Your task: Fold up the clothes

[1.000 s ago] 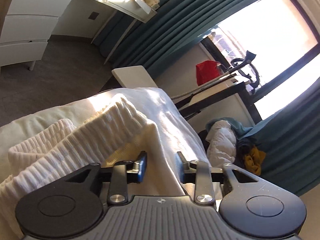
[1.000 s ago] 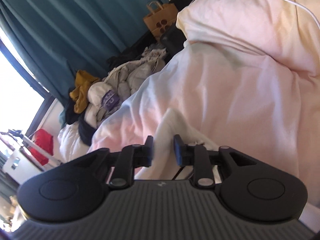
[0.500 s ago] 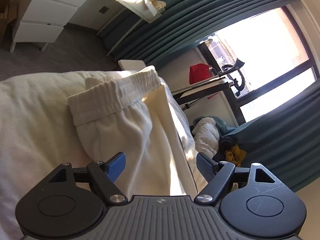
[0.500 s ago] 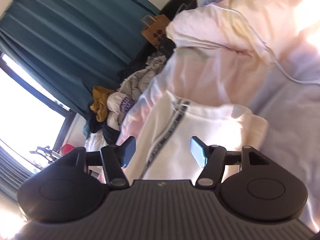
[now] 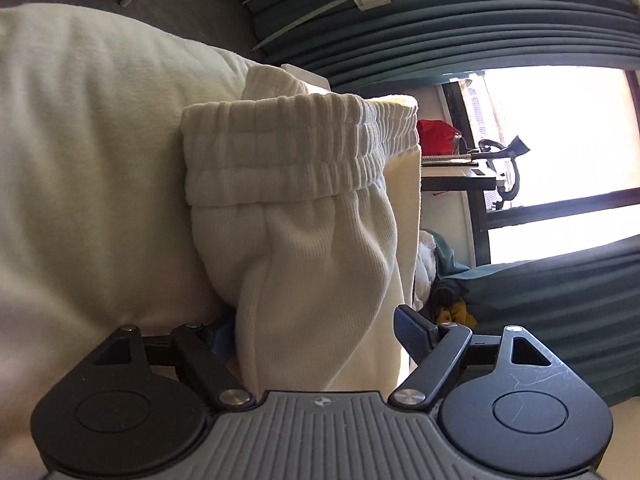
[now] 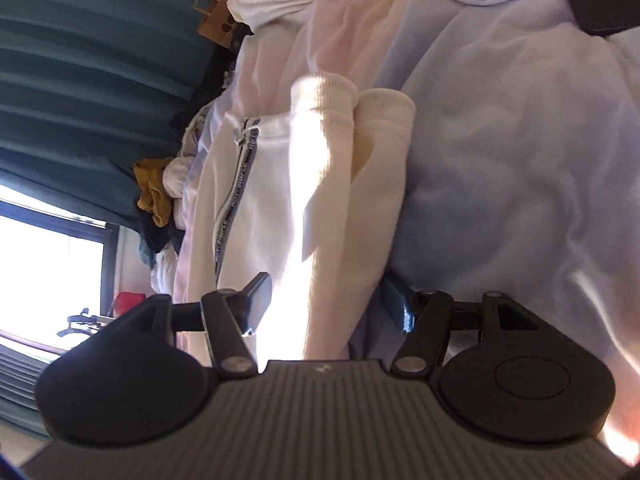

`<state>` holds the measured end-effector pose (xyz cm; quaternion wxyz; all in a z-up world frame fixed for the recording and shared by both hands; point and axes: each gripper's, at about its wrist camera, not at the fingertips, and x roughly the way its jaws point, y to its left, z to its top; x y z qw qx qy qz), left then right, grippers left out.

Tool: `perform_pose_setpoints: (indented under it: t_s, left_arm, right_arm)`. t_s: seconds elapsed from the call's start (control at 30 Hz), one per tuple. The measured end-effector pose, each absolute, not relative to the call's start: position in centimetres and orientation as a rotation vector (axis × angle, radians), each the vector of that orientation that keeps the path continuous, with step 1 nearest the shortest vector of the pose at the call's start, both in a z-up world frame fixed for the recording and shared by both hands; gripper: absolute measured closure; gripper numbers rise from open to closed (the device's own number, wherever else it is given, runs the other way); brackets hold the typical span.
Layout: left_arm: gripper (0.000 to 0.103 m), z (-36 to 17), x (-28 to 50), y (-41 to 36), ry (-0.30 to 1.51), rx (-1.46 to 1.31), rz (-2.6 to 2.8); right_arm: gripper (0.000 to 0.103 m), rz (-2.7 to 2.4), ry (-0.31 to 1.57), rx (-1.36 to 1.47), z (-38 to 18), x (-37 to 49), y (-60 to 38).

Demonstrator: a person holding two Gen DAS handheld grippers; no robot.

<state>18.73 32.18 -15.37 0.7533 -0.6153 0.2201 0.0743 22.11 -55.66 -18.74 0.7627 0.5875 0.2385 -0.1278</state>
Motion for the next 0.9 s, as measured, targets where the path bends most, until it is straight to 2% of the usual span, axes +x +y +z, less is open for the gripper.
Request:
perform_pose_setpoints:
  t_s: [0.13, 0.17, 0.23, 0.27, 0.3, 0.47, 0.63, 0.9]
  left_arm:
    - [0.023, -15.3, 20.6, 32.8, 0.486, -1.328, 0.166]
    - [0.027, -15.3, 20.9, 32.8, 0.484, -1.317, 0.170]
    - [0.040, -15.3, 21.2, 32.7, 0.489, -1.305, 0.205]
    - [0.052, -15.4, 21.2, 32.6, 0.490, -1.302, 0.221]
    - [0.063, -15.5, 21.2, 32.6, 0.488, -1.301, 0.233]
    - [0.080, -14.6, 20.5, 32.5, 0.478, -1.275, 0.244]
    - [0.086, -12.2, 16.7, 32.3, 0.383, -1.327, 0.212]
    - [0.088, -9.2, 7.0, 33.6, 0.291, -1.379, 0.180]
  right_arm:
    - [0.039, -0.238, 0.430, 1.221, -18.2, 23.5, -56.1]
    - [0.040, -0.219, 0.404, 1.187, -17.9, 23.7, -56.0]
    - [0.050, -0.215, 0.390, 1.085, -17.1, 24.3, -55.8]
    - [0.065, -0.229, 0.392, 1.021, -16.7, 24.5, -55.6]
    - [0.073, -0.248, 0.387, 0.993, -16.6, 24.6, -55.7]
    - [0.087, -0.324, 0.381, 0.974, -16.7, 24.7, -55.9]
    - [0.090, -0.335, 0.316, 0.988, -14.3, 23.5, -55.5]
    - [0.092, -0.333, 0.273, 1.063, -11.6, 19.2, -55.9]
